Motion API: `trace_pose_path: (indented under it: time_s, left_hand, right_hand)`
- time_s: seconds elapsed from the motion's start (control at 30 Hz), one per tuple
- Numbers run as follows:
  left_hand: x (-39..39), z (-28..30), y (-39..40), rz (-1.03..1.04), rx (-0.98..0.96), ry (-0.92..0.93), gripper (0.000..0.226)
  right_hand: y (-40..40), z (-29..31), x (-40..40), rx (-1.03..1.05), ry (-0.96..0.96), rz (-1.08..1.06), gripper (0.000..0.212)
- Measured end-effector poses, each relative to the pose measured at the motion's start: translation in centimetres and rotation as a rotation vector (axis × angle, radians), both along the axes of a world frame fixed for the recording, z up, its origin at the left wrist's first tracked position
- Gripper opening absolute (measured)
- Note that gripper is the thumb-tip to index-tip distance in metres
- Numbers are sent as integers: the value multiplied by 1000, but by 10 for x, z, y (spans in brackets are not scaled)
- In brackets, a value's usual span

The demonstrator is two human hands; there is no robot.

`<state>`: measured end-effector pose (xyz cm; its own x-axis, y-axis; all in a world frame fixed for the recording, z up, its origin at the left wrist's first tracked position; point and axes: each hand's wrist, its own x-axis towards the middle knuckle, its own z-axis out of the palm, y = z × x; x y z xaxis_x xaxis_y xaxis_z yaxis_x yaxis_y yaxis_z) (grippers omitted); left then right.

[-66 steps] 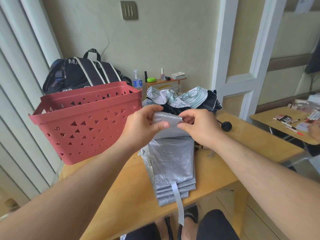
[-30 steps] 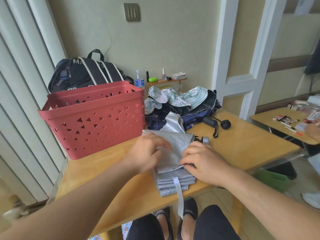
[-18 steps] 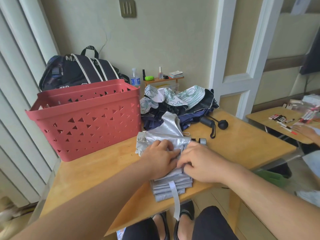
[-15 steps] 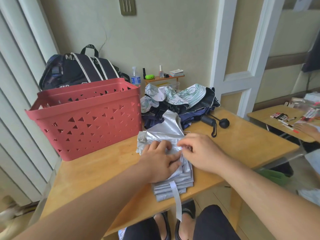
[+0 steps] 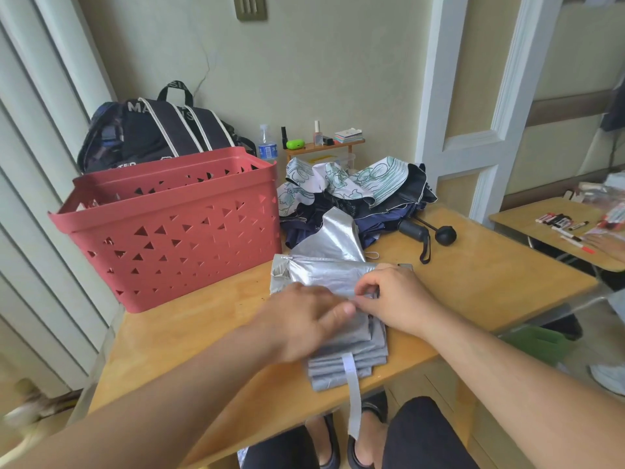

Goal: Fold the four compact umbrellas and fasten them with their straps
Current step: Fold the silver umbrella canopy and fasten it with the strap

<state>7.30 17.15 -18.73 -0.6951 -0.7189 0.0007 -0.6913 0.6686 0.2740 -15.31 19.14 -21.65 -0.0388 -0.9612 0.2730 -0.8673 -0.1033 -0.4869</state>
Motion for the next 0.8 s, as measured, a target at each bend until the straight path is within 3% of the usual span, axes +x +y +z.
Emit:
trace_pose_path:
  time_s: [0.03, 0.1, 0.17, 0.23, 0.33, 0.47, 0.53, 0.63, 0.7, 0.8]
  left_hand:
    - [-3, 4, -8, 47, -68, 81, 52]
    - [-11, 6, -26, 52, -286, 49, 38]
    - [-15, 1, -36, -31, -366, -74, 46]
    - [-14, -8, -42, -64, -316, -163, 58]
    - [-7, -25, -42, -66, -311, -149, 75]
    - [-2, -19, -31, -54, -186, -248, 119]
    - [-1, -15, -27, -61, -148, -297, 120]
    - [0, -11, -24, -75, -124, -332, 121]
    - [0, -13, -24, -81, -111, -323, 120]
    - [3, -16, -25, -81, -111, -284, 120]
  right_hand:
    - [1, 1, 0, 36, 3, 9, 18]
    - [5, 9, -2, 137, -24, 51, 28]
    - [9, 18, -6, 251, -8, 103, 42]
    - [12, 26, -12, 349, 54, 120, 57]
    - [15, 34, -15, 422, 106, 138, 45]
    - [17, 45, -16, 472, 204, 135, 26]
    - [14, 50, -12, 411, 211, 119, 16]
    - [5, 45, 1, 81, 185, 96, 13]
    - [1, 35, 8, -6, 157, 111, 10]
    - [3, 16, 4, 92, 218, 115, 41]
